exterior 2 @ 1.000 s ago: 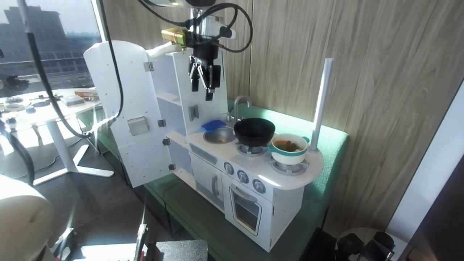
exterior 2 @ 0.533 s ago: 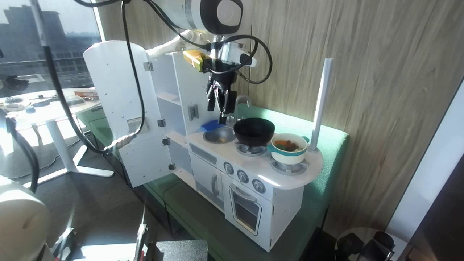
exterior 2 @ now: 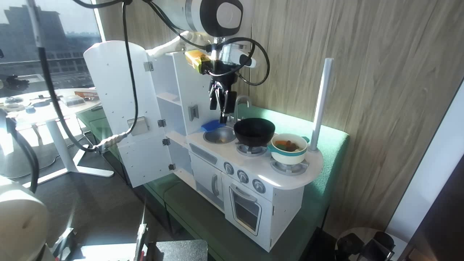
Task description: Pour out the contents of the bowl into the pot
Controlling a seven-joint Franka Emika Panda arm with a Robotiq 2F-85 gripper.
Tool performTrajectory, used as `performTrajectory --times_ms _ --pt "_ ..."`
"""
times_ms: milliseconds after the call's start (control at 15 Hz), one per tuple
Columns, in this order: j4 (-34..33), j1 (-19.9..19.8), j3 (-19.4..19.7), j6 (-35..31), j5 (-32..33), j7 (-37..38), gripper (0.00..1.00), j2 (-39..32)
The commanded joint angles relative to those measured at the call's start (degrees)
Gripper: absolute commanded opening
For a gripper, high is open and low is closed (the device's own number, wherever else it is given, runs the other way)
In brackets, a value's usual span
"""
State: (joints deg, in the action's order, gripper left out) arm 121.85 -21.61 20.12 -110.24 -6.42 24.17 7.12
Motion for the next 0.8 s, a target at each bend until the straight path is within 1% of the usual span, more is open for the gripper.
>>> performTrajectory --times_ms 0,200,533,667,733 --pt "-5.4 -0.9 1.1 -6.6 -3.1 5.6 1.0 -5.7" --pt "-9.8 -2.2 2.7 -10.5 -2.8 10.9 1.0 -11.0" --pt "-12.2 -3.8 6.2 -15.7 -0.6 21.1 1.0 -17.7" --pt "-12.6 -4.5 7.5 -17.8 -1.8 25.0 1.0 -20.3" --pt "-13.3 -5.1 8.1 -17.4 -2.7 26.6 1.0 -21.5"
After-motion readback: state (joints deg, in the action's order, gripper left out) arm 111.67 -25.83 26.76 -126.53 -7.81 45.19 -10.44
